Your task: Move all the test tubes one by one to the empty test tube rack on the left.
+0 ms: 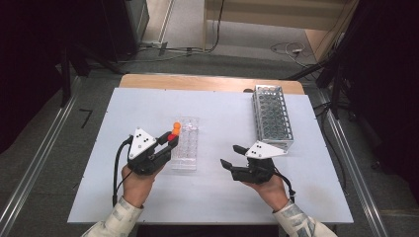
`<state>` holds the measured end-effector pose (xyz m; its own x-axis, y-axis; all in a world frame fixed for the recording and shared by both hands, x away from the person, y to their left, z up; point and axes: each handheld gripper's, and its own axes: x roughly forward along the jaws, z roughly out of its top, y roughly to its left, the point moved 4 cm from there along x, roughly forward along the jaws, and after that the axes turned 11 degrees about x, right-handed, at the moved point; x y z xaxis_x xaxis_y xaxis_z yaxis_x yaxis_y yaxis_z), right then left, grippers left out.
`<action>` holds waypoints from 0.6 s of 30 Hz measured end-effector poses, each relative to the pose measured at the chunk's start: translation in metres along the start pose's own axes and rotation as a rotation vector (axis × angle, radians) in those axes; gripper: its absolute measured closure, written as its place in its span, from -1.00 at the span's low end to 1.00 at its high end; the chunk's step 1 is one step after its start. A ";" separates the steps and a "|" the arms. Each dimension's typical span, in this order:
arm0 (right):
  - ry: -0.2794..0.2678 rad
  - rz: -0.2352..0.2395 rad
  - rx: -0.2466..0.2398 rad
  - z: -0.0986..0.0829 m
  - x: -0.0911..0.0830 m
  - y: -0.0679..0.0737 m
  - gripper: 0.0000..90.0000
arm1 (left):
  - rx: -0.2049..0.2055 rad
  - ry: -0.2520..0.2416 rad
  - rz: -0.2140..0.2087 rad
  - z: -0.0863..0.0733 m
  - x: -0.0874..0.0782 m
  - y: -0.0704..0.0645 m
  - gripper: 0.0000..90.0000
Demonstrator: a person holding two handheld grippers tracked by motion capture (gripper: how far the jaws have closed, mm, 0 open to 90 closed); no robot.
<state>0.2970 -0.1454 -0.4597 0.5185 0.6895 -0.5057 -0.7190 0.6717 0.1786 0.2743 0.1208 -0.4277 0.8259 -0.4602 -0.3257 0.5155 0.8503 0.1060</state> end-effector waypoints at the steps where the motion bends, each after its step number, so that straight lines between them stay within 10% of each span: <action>1: 0.003 0.000 -0.001 0.000 0.000 0.000 -0.26 | 0.003 0.004 -0.001 -0.001 0.000 0.000 0.54; 18: 0.004 -0.001 0.001 0.000 0.000 -0.001 -0.26 | 0.015 0.012 0.025 -0.007 0.002 -0.006 0.37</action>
<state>0.2975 -0.1457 -0.4601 0.5174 0.6875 -0.5095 -0.7177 0.6729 0.1792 0.2714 0.1170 -0.4350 0.8359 -0.4355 -0.3340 0.4981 0.8576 0.1284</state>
